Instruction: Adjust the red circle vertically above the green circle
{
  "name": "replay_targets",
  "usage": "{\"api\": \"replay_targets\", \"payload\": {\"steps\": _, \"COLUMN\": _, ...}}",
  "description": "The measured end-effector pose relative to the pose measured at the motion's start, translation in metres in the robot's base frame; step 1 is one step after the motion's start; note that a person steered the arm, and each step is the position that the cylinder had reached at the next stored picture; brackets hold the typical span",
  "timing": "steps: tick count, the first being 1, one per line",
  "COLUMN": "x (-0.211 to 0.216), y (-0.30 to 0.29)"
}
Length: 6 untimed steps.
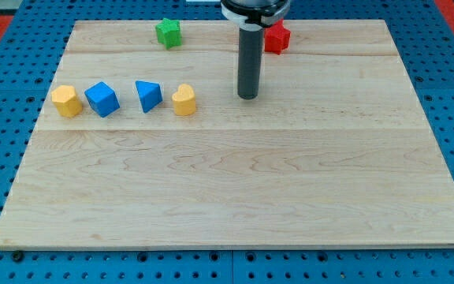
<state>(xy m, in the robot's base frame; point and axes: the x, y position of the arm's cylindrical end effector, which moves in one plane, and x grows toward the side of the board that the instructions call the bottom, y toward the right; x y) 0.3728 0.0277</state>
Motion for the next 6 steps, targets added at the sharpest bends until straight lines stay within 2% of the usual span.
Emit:
{"api": "replay_targets", "payload": {"steps": 1, "x": 0.01, "y": 0.04}}
{"api": "replay_targets", "payload": {"steps": 2, "x": -0.01, "y": 0.061}}
{"api": "replay_targets", "payload": {"steps": 3, "x": -0.02, "y": -0.018}}
{"api": "replay_targets", "payload": {"steps": 5, "x": -0.065, "y": -0.036}}
{"api": "replay_targets", "payload": {"steps": 6, "x": -0.075, "y": -0.048}}
